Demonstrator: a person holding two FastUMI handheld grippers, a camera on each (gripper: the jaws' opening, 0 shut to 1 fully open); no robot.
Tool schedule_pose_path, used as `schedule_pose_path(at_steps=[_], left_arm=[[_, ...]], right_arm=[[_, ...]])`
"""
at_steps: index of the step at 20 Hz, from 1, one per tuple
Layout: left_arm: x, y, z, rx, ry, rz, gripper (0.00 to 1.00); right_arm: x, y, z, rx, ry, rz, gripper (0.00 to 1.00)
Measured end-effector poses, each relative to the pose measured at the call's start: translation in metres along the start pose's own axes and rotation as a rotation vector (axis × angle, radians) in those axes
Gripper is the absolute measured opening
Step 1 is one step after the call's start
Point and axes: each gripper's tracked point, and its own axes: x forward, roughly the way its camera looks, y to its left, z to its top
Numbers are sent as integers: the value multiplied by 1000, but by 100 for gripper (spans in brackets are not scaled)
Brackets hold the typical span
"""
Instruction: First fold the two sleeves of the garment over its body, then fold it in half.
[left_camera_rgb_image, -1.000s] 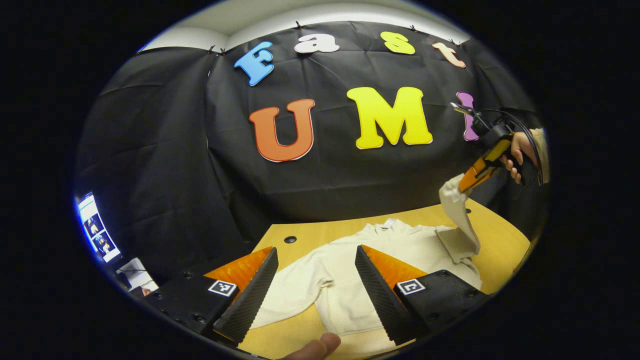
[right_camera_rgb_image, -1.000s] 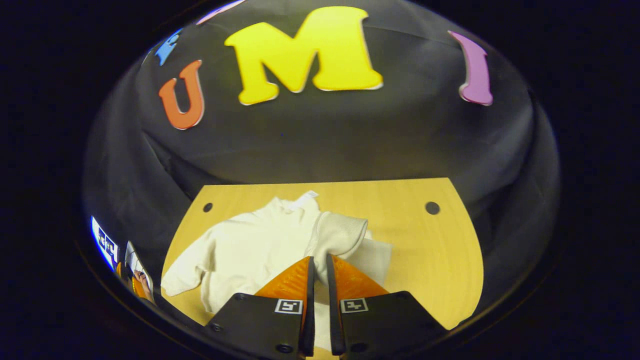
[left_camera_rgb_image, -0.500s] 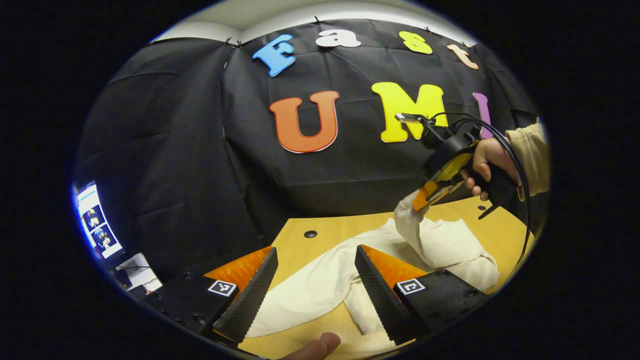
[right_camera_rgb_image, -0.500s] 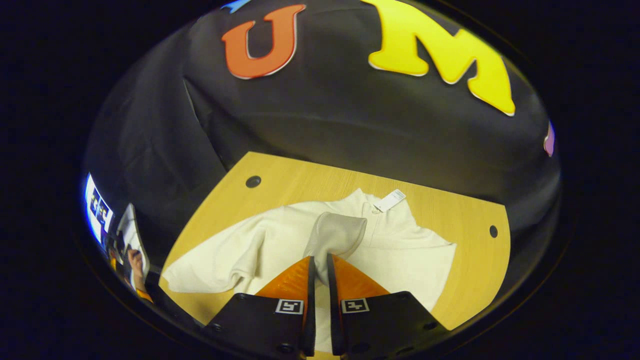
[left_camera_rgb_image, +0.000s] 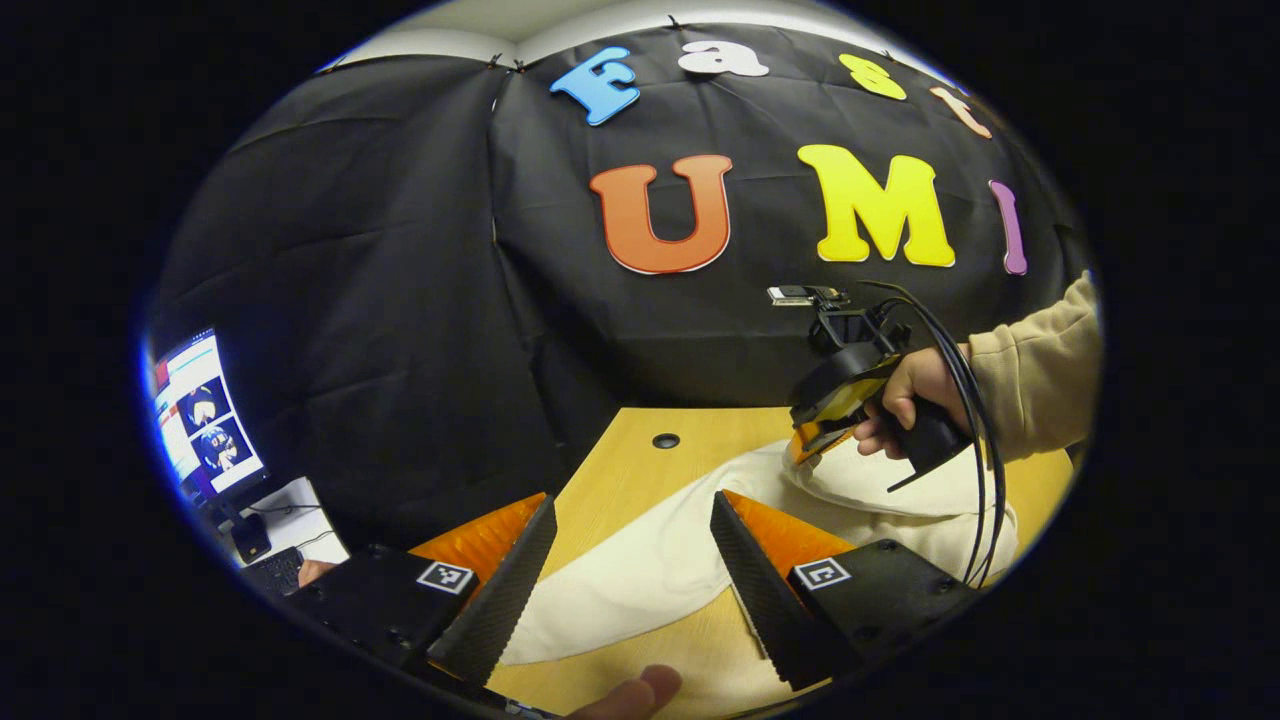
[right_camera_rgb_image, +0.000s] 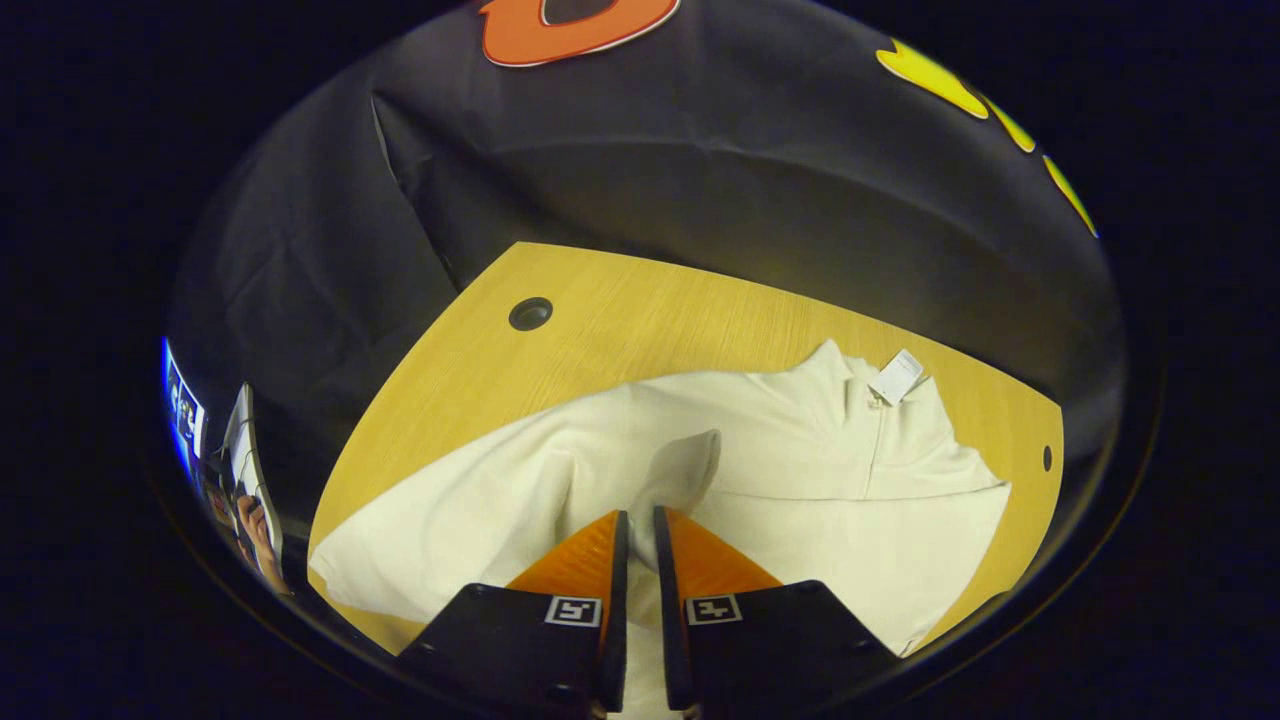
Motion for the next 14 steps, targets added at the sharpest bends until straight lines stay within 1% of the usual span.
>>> schedule_pose_path(at_steps=[1, 2, 5, 7, 9, 11, 13, 14], left_arm=[[0, 7, -4, -6, 10, 27, 100], [-2, 15, -7, -11, 12, 56, 100], [-2, 21, -12, -26, 38, 83, 100], [0, 20, -11, -32, 37, 85, 100], [1, 22, -8, -28, 38, 101, 100], [2, 27, -10, -34, 52, 129, 100], [3, 33, -13, -46, 65, 164, 100], [5, 37, -12, -50, 64, 184, 100]], right_arm=[[-2, 2, 0, 7, -3, 6, 23], [-3, -4, 2, 2, -8, -23, 29], [-23, -3, 7, 21, -37, 5, 50], [-43, -7, 7, 19, -51, 29, 78], [-70, -22, 10, -2, -81, 26, 99], [-100, -37, 11, -30, -115, 33, 99], [-133, -60, 6, -64, -146, 24, 98], [-149, -70, 2, -68, -159, 25, 99]])
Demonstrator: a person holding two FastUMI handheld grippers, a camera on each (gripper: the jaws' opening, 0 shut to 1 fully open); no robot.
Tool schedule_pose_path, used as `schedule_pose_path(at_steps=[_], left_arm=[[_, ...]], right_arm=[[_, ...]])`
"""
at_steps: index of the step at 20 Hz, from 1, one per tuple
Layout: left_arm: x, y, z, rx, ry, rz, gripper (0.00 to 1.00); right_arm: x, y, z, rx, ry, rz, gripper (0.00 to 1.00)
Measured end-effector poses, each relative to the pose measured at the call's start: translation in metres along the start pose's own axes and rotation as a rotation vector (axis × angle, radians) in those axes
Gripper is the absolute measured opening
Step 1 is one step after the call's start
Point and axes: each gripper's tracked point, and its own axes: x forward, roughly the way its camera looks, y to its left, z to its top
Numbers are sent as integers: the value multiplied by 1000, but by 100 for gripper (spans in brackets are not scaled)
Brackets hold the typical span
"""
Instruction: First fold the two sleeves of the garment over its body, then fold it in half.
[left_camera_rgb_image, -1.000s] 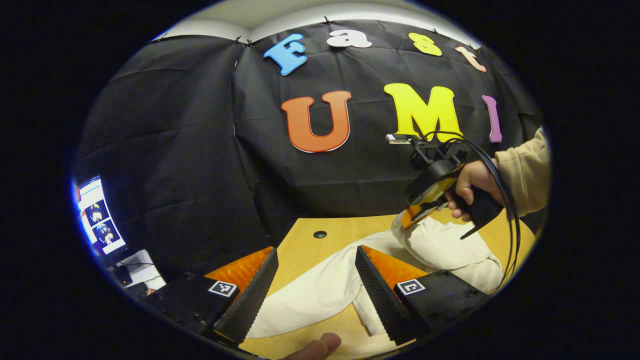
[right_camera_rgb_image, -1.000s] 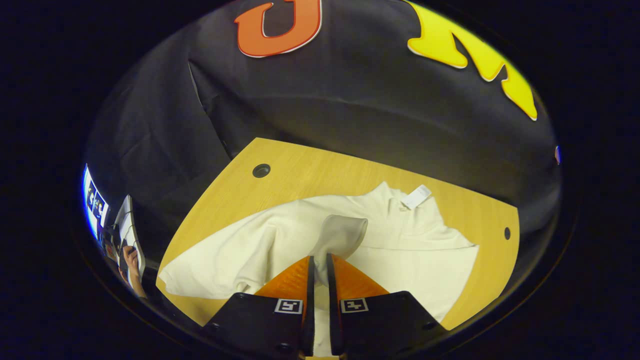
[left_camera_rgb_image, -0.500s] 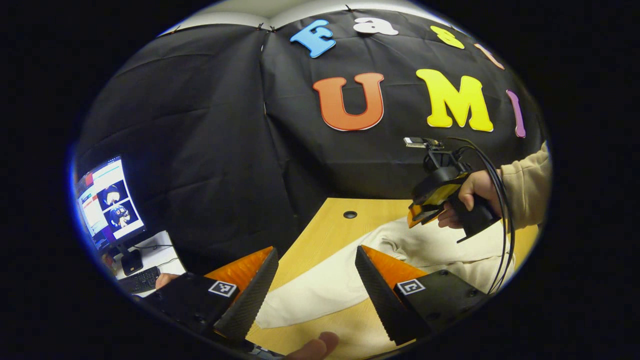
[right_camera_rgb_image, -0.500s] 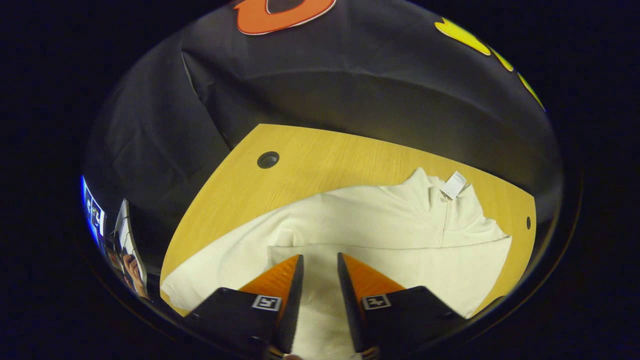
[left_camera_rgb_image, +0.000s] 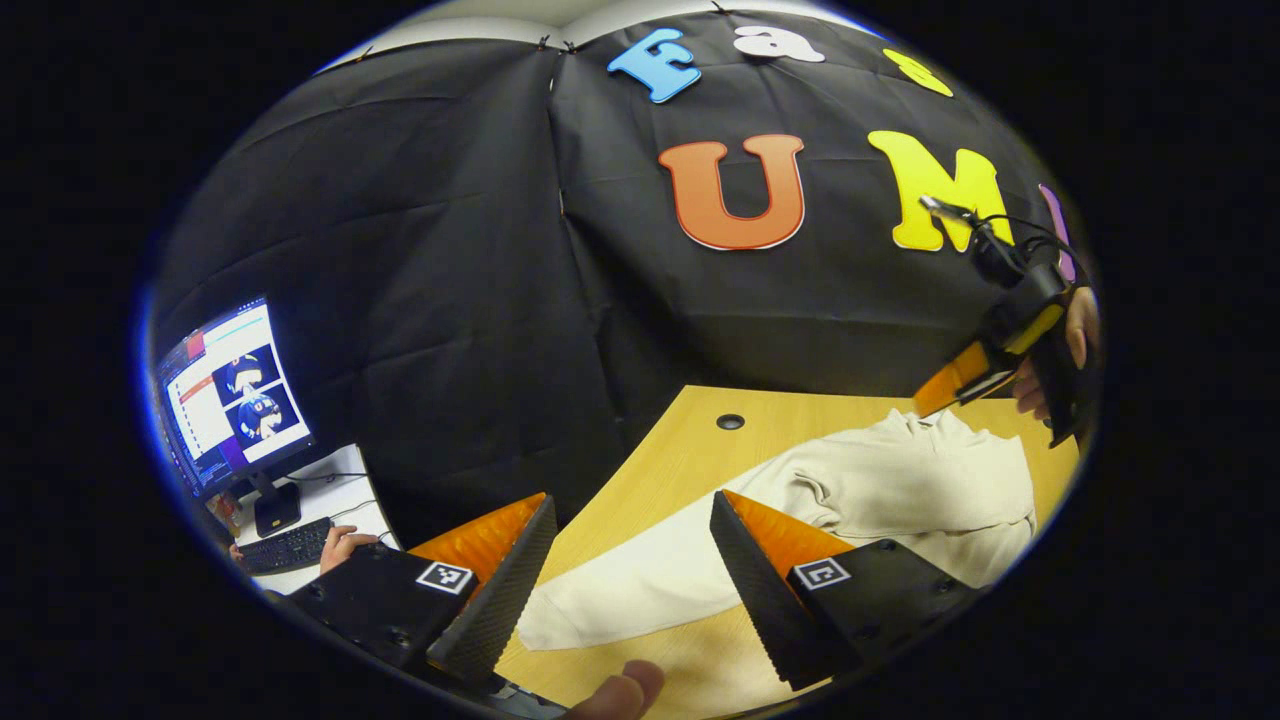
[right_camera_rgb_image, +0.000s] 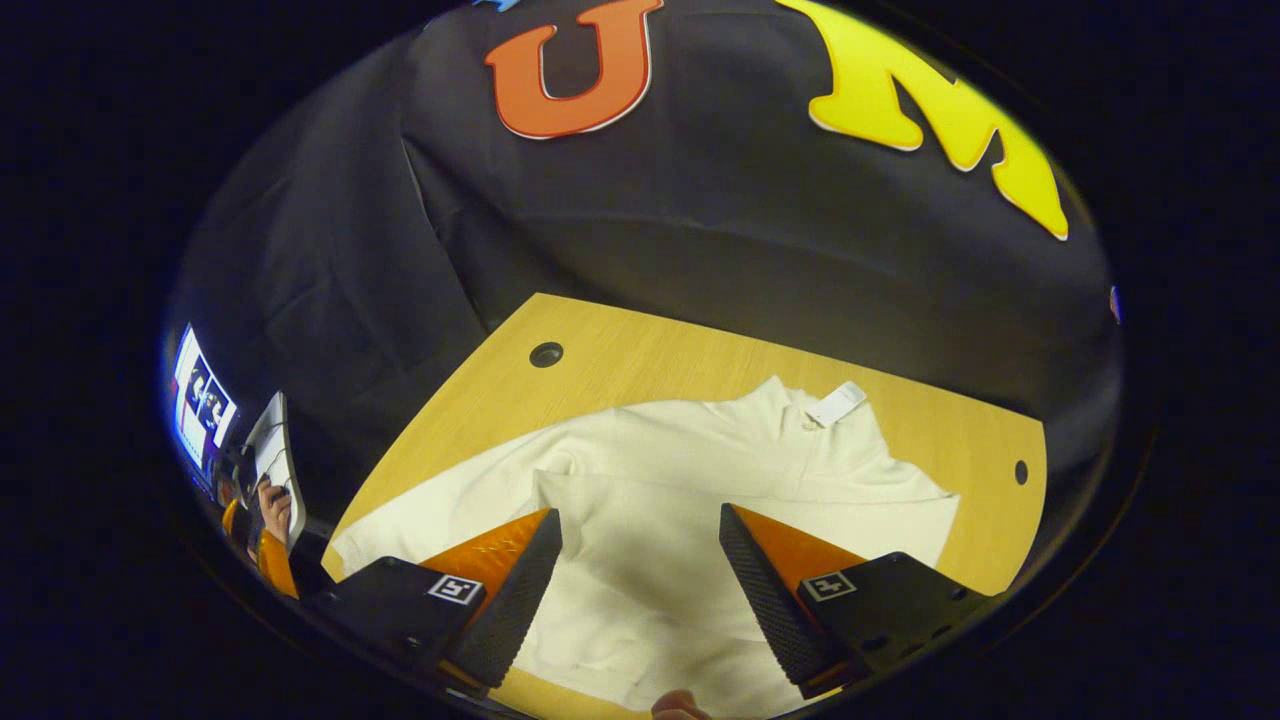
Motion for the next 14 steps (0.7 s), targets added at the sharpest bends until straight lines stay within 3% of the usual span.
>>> schedule_pose_path(at_steps=[6, 10, 14], left_arm=[[21, 32, -36, -87, 82, 150, 100], [31, 65, -93, -179, 232, 266, 100], [39, 86, -146, -255, 360, 308, 100]], right_arm=[[-83, -51, -40, 77, -39, 11, 99], [-116, -81, -70, 88, -40, -31, 98], [-128, -89, -94, 124, -25, -45, 99]])
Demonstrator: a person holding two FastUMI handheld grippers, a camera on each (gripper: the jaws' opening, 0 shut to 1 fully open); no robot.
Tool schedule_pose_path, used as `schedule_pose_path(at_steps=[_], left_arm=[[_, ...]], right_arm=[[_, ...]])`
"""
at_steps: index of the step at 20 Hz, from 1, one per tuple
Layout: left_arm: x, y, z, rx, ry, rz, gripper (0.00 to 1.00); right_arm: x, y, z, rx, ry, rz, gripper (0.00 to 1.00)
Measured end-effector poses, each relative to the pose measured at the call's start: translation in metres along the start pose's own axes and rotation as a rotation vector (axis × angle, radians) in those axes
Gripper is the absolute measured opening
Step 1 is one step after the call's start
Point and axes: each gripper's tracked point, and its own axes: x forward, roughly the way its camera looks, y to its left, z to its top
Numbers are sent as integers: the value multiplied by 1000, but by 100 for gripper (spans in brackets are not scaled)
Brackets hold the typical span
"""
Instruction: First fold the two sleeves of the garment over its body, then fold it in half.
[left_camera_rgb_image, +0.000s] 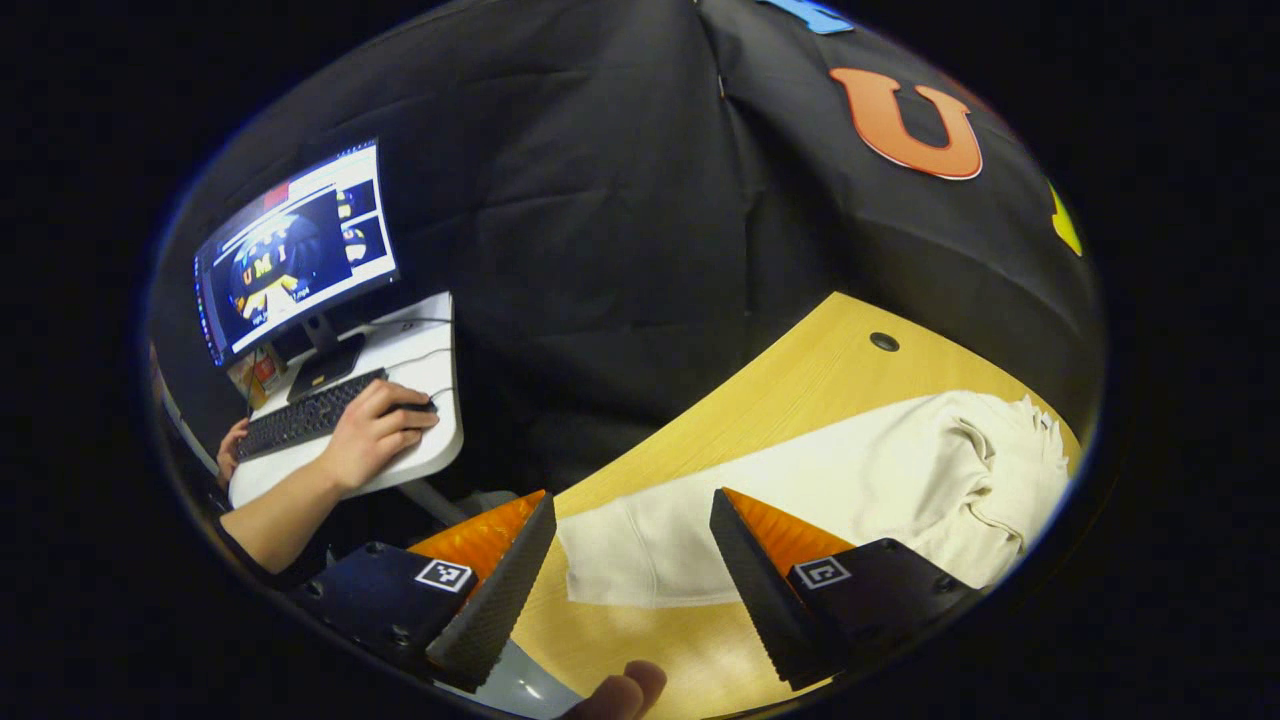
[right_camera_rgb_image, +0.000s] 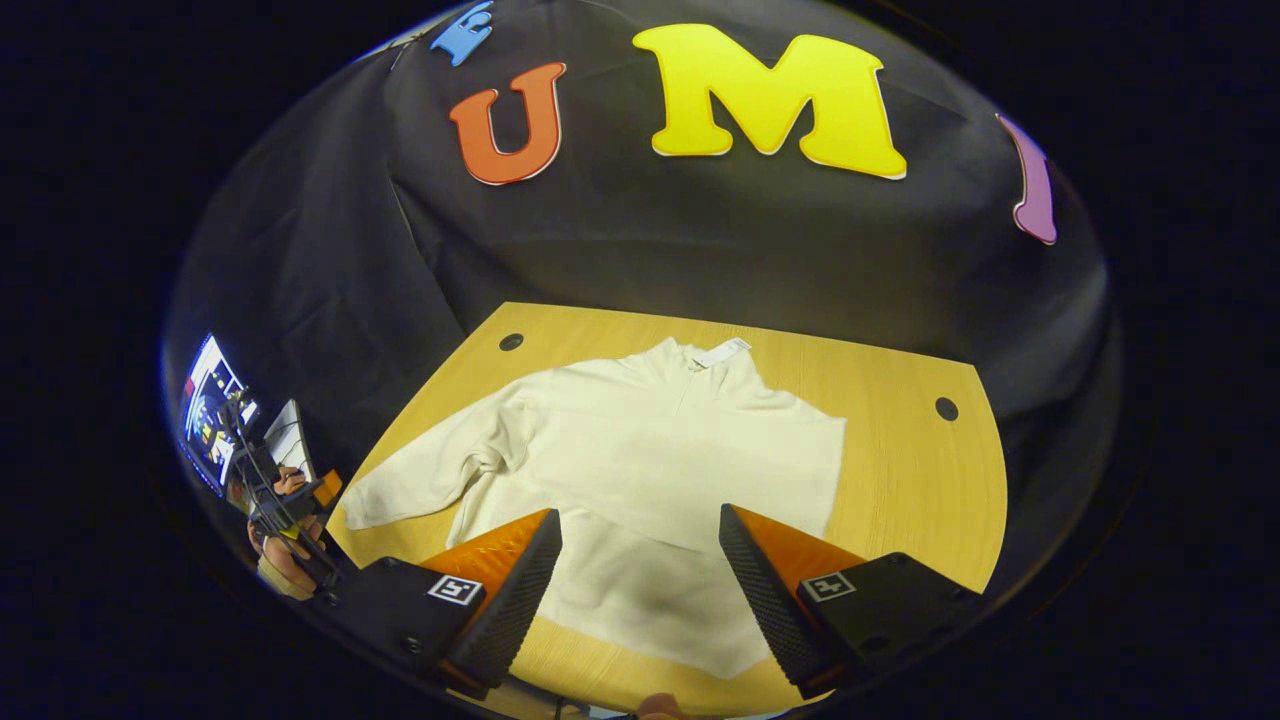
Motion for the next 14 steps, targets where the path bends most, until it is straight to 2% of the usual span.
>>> schedule_pose_path(at_steps=[3, 7, 11, 14], left_arm=[[18, 13, -25, -32, 85, 41, 100], [37, 27, -48, -72, 186, 69, 100], [51, 31, -57, -111, 247, 48, 100], [53, 27, -58, -128, 304, 19, 96]], right_arm=[[-2, 6, -21, 30, 50, 0, 99], [2, 23, -42, -13, 92, -2, 98], [12, 43, -46, -16, 124, 2, 99], [17, 57, -43, -21, 132, 11, 98]])
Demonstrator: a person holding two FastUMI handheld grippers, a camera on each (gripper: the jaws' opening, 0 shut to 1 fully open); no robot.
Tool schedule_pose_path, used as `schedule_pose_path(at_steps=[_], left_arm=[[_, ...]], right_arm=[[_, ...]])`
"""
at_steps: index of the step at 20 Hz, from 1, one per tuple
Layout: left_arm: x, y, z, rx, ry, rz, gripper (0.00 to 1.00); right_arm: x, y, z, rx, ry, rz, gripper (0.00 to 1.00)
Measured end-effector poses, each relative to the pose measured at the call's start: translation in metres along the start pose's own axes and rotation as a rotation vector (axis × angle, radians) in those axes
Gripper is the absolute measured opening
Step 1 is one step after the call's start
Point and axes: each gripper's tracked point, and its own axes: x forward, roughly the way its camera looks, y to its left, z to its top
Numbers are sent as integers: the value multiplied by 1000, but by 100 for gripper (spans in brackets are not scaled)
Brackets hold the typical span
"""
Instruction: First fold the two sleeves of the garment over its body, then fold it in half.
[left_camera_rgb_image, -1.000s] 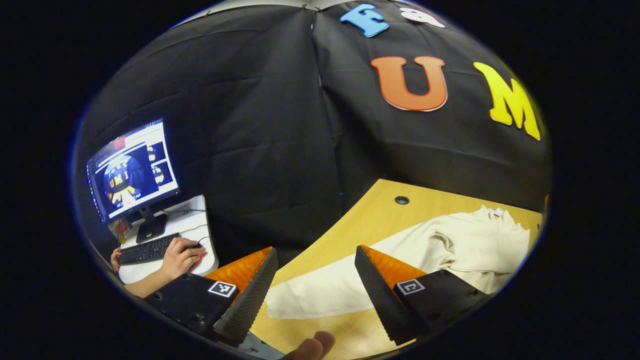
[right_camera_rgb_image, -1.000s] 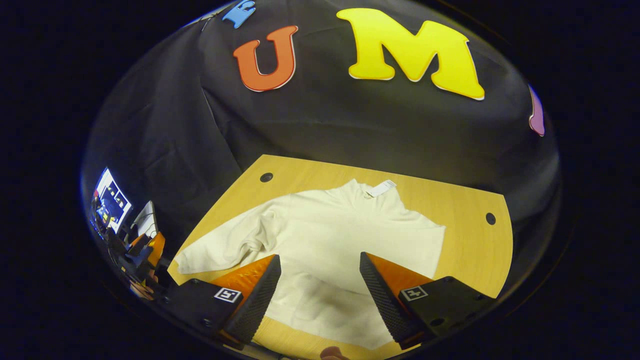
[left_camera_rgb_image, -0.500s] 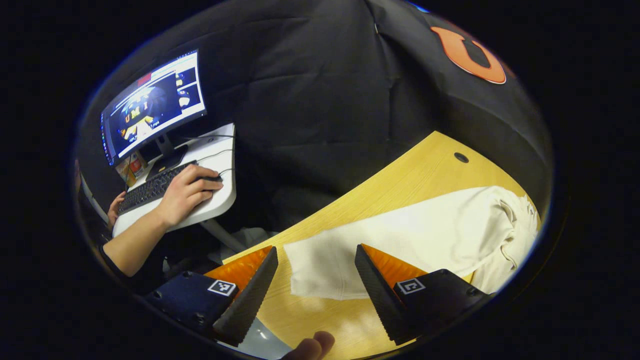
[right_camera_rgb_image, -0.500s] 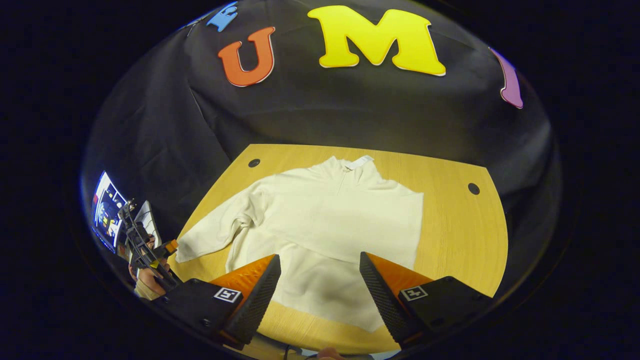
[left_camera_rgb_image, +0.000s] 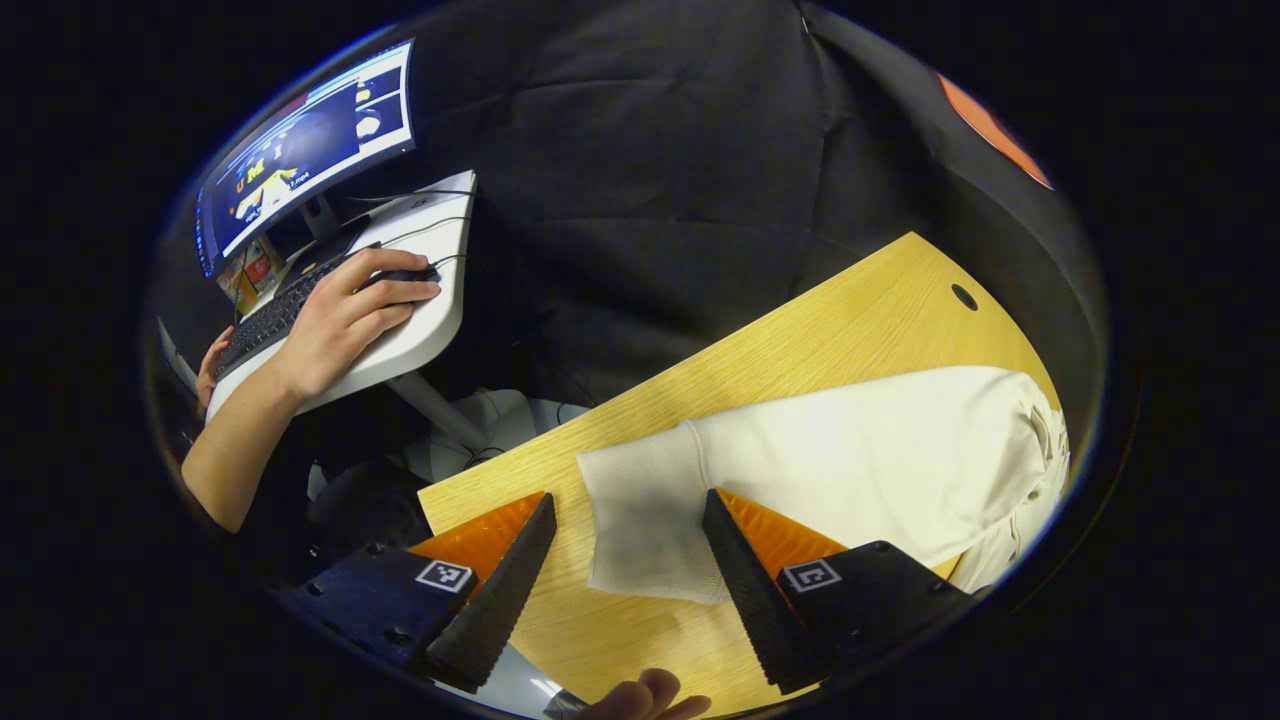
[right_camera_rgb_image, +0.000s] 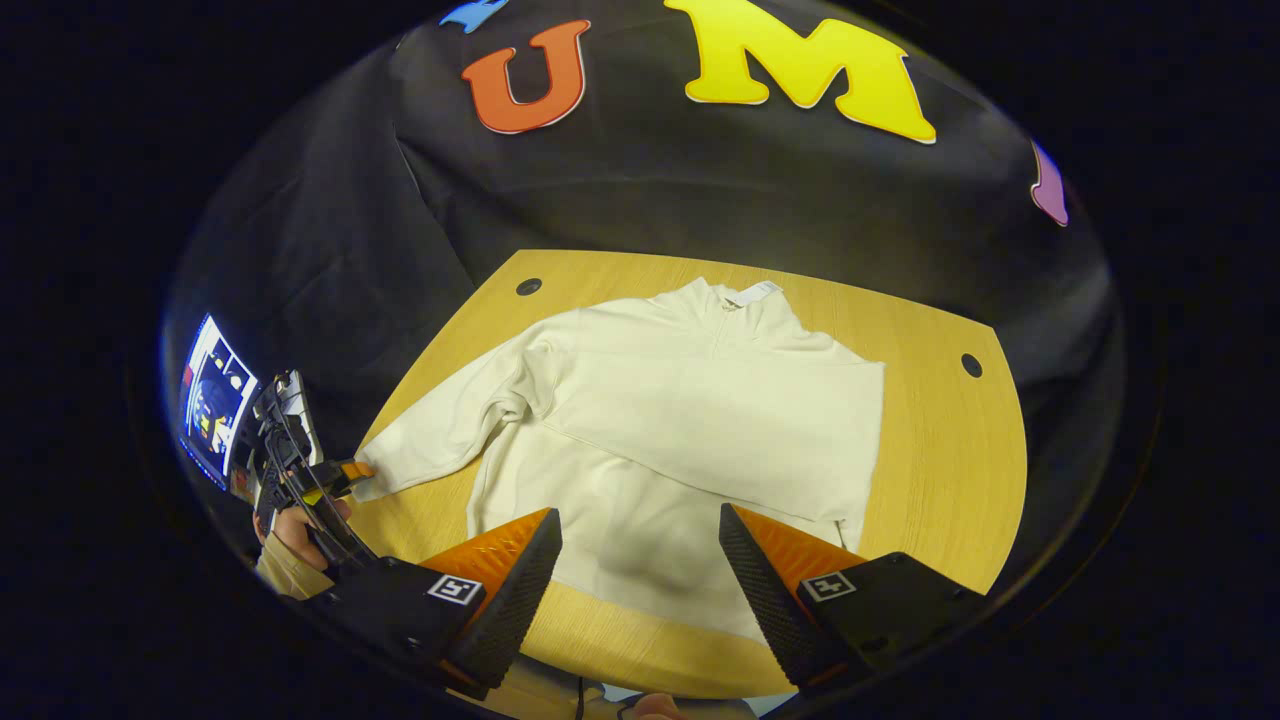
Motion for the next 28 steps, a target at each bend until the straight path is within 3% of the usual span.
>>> schedule_pose_path(at_steps=[4, 8, 11, 12, 13, 14, 15, 17, 18, 22, 28], left_arm=[[3, -2, 0, -69, 44, -31, 94], [6, -4, 3, -26, 64, -41, 91], [8, -9, 3, -11, 76, -64, 85], [7, -10, 4, -9, 83, -67, 78], [4, -13, 6, -15, 88, -71, 80], [6, -17, 4, -29, 91, -76, 64], [7, -23, 3, -46, 95, -87, 58], [5, -28, 5, -61, 95, -85, 31], [6, -29, 5, -63, 93, -83, 23], [5, -30, 6, -28, 103, -48, 9], [-23, -32, 20, -19, 83, -22, 6]], right_arm=[[7, 7, -5, 12, 21, -2, 98], [15, 4, -11, 39, 44, -17, 98], [17, 4, -21, 46, 62, -17, 99], [18, 2, -23, 47, 66, -19, 99], [18, 1, -25, 49, 71, -18, 98], [18, 0, -26, 48, 78, -16, 98], [17, -3, -28, 48, 79, -17, 99], [15, -12, -25, 55, 69, -25, 98], [14, -16, -24, 62, 66, -26, 98], [9, -31, -28, 86, 54, -21, 98], [0, -53, -38, 110, 49, 4, 98]])
